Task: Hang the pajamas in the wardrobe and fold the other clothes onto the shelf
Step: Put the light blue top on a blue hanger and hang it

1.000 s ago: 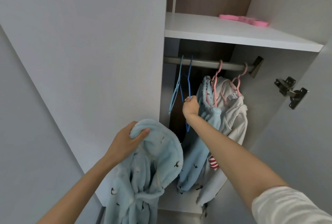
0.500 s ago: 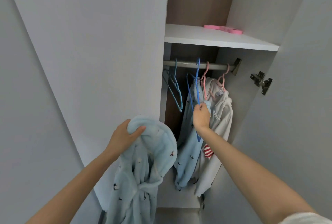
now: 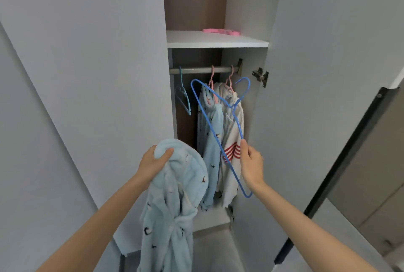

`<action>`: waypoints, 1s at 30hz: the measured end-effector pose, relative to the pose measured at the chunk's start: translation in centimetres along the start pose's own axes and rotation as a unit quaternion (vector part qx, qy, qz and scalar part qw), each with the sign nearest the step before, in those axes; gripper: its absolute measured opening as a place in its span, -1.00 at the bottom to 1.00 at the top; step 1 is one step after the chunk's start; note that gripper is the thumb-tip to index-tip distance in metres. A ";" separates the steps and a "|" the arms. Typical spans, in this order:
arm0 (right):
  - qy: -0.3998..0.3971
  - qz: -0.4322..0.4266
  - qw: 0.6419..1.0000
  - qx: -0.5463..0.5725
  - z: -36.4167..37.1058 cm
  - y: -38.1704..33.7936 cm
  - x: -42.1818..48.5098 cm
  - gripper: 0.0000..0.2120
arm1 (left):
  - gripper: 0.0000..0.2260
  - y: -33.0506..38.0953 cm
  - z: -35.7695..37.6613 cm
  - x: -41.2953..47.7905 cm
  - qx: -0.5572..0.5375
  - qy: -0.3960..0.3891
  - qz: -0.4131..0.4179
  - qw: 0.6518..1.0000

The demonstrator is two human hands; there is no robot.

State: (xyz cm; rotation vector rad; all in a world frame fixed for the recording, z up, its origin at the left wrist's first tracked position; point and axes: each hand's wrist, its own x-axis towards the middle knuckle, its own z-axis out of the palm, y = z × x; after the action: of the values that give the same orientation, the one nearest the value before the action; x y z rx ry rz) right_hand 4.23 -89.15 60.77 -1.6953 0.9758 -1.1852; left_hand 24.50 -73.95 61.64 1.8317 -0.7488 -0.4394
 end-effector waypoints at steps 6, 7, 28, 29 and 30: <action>-0.051 0.013 0.999 -0.001 -5.2 -0.2 -2.7 -0.58 | -0.65 1.9 3.0 -2.5 0.031 -0.036 0.025 0.999; -0.070 0.021 0.997 0.003 -6.0 -0.5 -3.0 -0.58 | -0.63 2.2 3.5 -2.9 0.029 -0.041 0.026 0.998; -0.350 0.082 0.933 -0.032 -16.9 -3.4 -9.1 -0.82 | -0.57 4.2 10.6 -12.9 -0.062 -0.020 0.019 0.998; -0.340 0.084 0.937 -0.007 -16.6 -3.6 -9.0 -0.83 | -0.57 4.4 10.9 -13.1 -0.057 -0.031 0.033 0.997; -0.323 0.097 0.941 0.031 -16.3 -3.9 -8.8 -0.83 | -0.55 4.5 11.2 -13.4 -0.050 -0.042 0.043 0.997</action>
State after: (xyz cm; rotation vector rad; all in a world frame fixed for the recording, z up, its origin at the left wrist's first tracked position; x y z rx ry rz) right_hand -13.07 -82.81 65.07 -1.7198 0.6590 -0.4628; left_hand 6.48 -73.83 60.93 1.6889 -0.8447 -0.4917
